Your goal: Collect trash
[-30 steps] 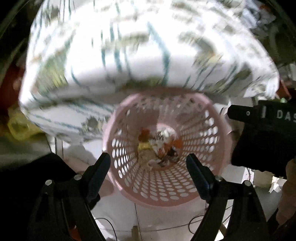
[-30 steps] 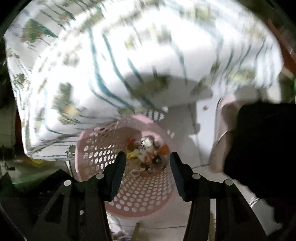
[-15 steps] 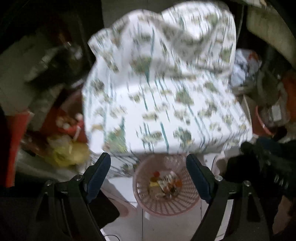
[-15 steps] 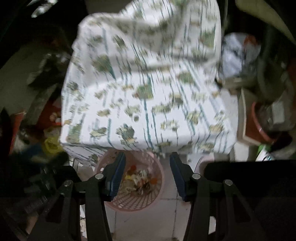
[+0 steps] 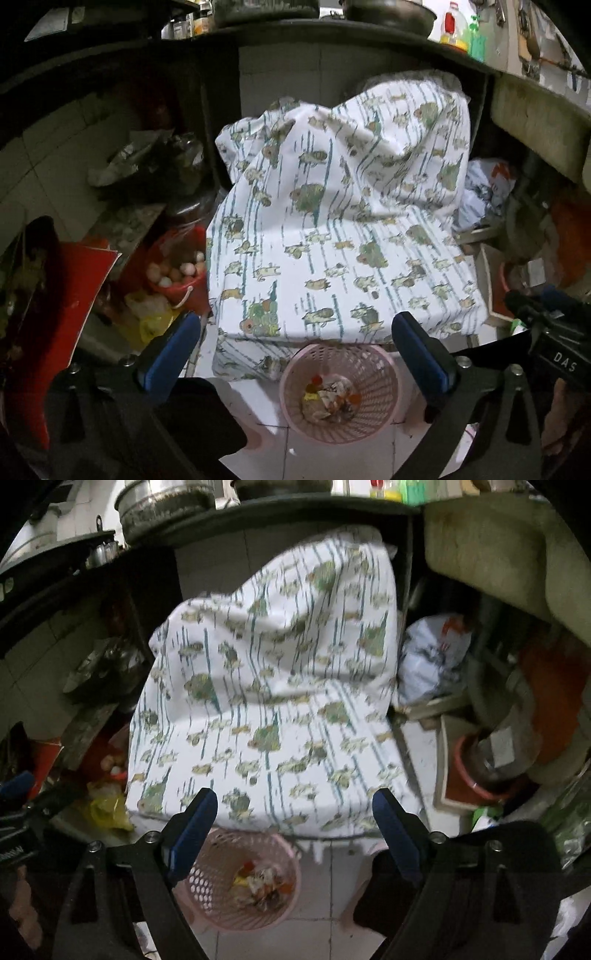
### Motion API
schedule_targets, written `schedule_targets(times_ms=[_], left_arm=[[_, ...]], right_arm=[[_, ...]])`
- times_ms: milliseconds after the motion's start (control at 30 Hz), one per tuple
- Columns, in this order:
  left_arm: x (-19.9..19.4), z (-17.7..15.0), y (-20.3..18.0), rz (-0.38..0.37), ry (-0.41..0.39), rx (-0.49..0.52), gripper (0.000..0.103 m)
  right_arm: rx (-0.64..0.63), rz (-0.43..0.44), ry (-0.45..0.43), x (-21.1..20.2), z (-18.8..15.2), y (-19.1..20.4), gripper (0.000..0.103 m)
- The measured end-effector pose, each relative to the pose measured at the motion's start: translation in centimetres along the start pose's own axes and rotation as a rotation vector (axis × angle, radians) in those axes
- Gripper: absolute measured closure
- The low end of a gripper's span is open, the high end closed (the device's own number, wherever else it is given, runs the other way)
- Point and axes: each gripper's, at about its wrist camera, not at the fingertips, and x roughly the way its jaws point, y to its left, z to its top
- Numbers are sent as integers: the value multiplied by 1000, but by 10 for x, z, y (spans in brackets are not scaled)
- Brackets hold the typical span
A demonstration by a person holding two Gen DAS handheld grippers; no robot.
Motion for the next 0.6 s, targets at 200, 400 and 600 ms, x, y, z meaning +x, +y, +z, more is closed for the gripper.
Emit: schedule_targets(times_ms=[200,400,600], left_arm=[[-9,5,4,-19,-5,-20,0],[-19,8,5,1,-44,-13,0],[-20,9,7,-9,-43,-17,0]], right_arm=[[-17,-44,-92,-19,4,4,6],[-67,-88,-154,-33,4,13,0],[-78,-95,-162,-36,5,17,0]])
